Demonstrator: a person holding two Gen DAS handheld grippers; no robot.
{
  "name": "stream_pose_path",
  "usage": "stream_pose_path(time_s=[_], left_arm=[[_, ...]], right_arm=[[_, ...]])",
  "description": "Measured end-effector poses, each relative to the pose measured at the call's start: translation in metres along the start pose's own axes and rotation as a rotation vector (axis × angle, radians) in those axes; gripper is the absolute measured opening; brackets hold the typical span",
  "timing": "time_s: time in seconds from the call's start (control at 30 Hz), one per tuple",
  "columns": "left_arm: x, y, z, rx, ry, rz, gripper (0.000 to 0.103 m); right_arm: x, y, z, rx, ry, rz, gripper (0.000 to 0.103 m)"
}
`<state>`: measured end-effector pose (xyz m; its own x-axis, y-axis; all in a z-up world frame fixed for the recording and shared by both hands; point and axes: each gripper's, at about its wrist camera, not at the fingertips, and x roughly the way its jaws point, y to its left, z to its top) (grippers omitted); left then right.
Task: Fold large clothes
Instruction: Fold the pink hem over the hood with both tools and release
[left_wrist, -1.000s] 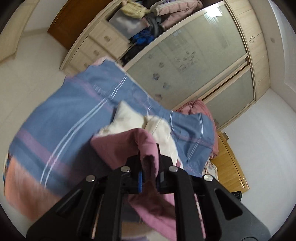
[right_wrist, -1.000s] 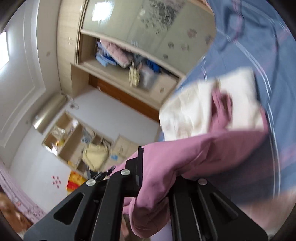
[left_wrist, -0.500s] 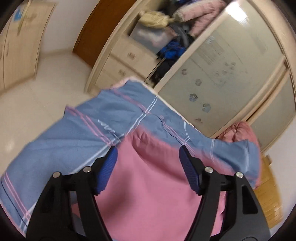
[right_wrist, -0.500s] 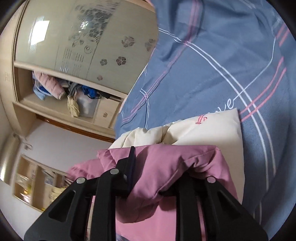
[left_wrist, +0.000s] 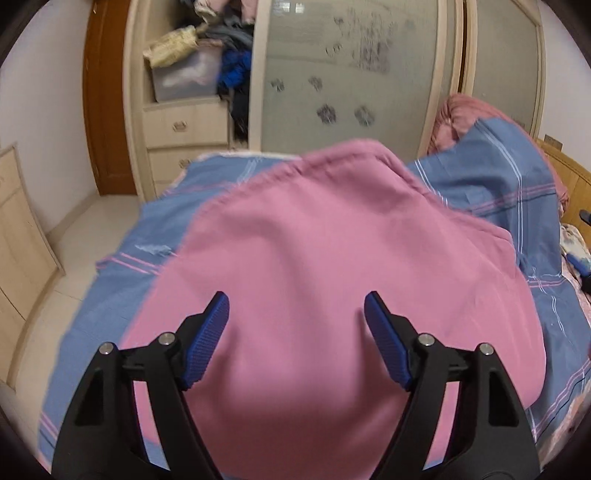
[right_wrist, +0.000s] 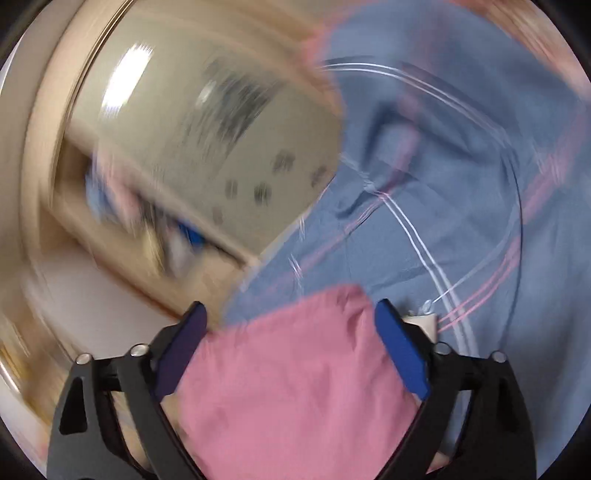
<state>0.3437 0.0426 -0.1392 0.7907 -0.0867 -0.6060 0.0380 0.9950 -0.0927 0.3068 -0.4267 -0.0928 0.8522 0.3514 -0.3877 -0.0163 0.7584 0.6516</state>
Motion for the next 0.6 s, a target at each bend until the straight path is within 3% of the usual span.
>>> stream_pose_path(time_s=[0.07, 0.17, 0.27, 0.3, 0.37, 0.43, 0.53, 0.6], left_arm=[[0.023, -0.012, 0.001, 0.007, 0.054, 0.028, 0.073], [0.059, -0.024, 0.000, 0.020, 0.128, 0.092, 0.078], [0.085, -0.016, 0.000, -0.023, 0.184, 0.118, 0.086], [0.094, -0.012, 0.001, -0.027, 0.201, 0.126, 0.087], [0.108, -0.011, 0.003, -0.003, 0.223, 0.149, 0.088], [0.119, -0.012, 0.002, 0.021, 0.246, 0.164, 0.089], [0.132, -0.017, -0.004, 0.040, 0.248, 0.213, 0.093], [0.130, -0.019, -0.006, 0.029, 0.244, 0.225, 0.090]], right_arm=[[0.016, 0.050, -0.023, -0.234, 0.076, -0.077, 0.072], [0.068, 0.117, -0.081, -0.563, 0.203, -0.187, 0.069], [0.128, 0.131, -0.128, -0.695, 0.294, -0.283, 0.069], [0.149, 0.127, -0.138, -0.723, 0.309, -0.355, 0.069], [0.183, 0.106, -0.149, -0.693, 0.347, -0.419, 0.071], [0.196, 0.090, -0.151, -0.652, 0.357, -0.426, 0.075], [0.199, 0.087, -0.159, -0.686, 0.344, -0.459, 0.076], [0.197, 0.087, -0.161, -0.700, 0.356, -0.461, 0.076]])
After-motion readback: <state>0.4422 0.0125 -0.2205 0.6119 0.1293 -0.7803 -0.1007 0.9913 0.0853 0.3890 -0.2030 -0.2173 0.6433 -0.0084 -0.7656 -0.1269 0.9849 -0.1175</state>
